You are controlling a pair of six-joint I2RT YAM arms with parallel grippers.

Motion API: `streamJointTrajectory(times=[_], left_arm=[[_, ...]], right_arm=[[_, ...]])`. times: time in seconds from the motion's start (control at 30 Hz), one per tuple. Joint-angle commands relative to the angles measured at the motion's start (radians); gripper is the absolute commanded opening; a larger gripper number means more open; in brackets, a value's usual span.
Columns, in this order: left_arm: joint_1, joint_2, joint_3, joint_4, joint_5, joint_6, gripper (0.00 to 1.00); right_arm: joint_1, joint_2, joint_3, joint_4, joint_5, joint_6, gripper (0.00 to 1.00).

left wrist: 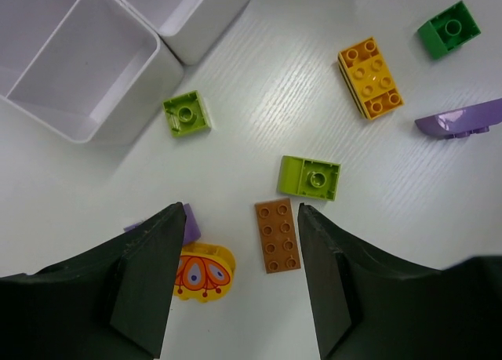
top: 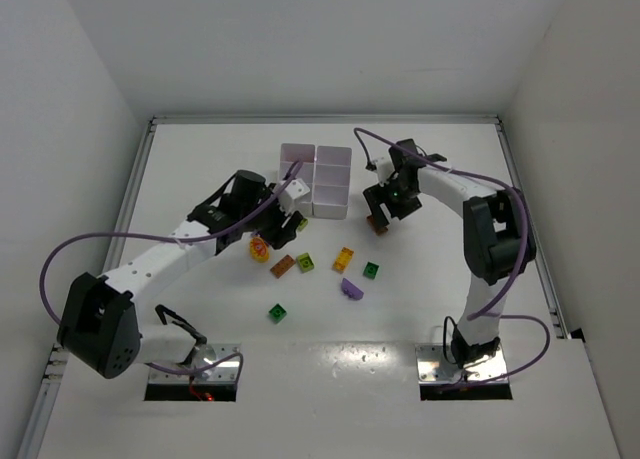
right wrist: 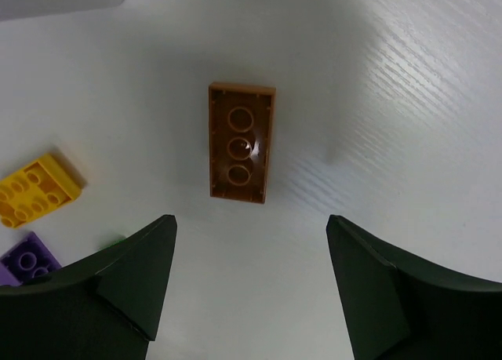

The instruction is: Sort the legos into containers by color

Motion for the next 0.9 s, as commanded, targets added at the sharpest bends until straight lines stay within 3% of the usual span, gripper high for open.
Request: streamJointTrajectory(times=[0.0, 0.53, 0.77, 0.83, 0.87], left_arm=[[-0.003, -0.057, -0.023, -0.002, -0.03, 0.003, 0.65], [-0.003, -0.066, -0.06, -0.039, -0.079, 0.032, 0.65], [0.006, -0.085, -0.09, -0.039, -0.068, 0.062, 0.65], [0.017, -0.094, -0.09, -0.048, -0.057, 0.073, 0.65], [0.017, -0.094, -0.101, -0.048, -0.047, 0.073, 0.65]], right_arm=[[0.014, 0.02, 0.057, 0.065, 0.003, 0.034, 0.78], [0.088, 0.09, 0.028, 0.152, 0.128, 0.034, 0.73], [0.088, 0.09, -0.024, 0.197, 0.161, 0.034, 0.54], [0.078, 0.09, -0.024, 0.197, 0.147, 0.034, 0.44], [0.078, 0.09, -0.024, 0.188, 0.138, 0.034, 0.34]])
